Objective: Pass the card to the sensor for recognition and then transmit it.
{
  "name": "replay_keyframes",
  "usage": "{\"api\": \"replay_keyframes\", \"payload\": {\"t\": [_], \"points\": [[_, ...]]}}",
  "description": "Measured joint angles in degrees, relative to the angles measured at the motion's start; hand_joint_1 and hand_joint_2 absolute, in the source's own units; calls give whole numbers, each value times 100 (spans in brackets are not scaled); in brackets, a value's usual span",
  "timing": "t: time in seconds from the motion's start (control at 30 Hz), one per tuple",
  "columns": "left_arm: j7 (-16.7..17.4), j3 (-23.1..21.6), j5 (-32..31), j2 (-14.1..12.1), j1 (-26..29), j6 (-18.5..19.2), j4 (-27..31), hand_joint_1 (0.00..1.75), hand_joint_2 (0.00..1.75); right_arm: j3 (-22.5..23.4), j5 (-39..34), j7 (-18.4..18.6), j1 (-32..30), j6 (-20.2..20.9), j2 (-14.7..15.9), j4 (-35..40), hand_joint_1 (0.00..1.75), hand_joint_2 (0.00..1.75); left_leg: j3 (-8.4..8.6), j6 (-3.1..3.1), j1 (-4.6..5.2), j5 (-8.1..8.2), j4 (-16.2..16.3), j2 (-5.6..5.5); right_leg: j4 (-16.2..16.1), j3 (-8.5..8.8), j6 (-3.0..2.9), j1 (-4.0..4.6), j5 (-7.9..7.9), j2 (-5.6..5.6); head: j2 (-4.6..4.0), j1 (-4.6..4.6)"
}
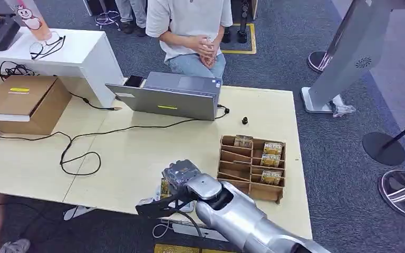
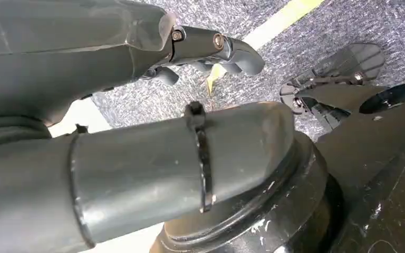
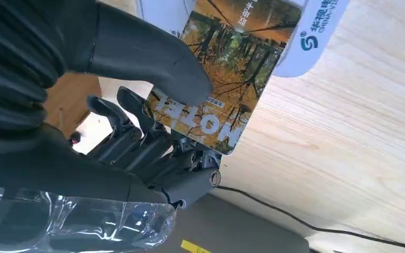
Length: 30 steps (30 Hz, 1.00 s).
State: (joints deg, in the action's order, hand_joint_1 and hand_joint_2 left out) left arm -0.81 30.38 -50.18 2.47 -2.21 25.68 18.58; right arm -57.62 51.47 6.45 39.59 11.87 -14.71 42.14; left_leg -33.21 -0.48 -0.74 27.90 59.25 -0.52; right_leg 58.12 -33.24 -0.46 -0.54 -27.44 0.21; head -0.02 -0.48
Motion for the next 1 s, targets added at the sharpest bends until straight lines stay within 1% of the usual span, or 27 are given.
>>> {"api": "replay_keyframes", "payload": {"t": [0.33,0.47,0.83,1.0], "points": [[2,-52,9,0,-1,-2,0,0,0,-4,15,13,-1,-31,-37,-52,175,175,1,0,0,0,0,1,0,0,0,0,0,0,0,0],[22,-72,42,0,-2,0,0,0,0,-4,151,28,-7,-100,-59,-96,175,175,1,0,0,0,0,1,0,0,0,0,0,0,0,0],[101,-192,138,-2,-37,-11,0,0,0,-44,398,66,-20,-109,-146,-433,175,175,2,-3,0,-2,0,1,0,0,-1,0,1,1,0,0],[140,-225,219,-4,-44,-13,0,0,0,-44,527,-9,-21,-68,-214,-592,175,175,2,-3,0,-2,0,1,0,0,-1,0,1,1,0,0]]}}
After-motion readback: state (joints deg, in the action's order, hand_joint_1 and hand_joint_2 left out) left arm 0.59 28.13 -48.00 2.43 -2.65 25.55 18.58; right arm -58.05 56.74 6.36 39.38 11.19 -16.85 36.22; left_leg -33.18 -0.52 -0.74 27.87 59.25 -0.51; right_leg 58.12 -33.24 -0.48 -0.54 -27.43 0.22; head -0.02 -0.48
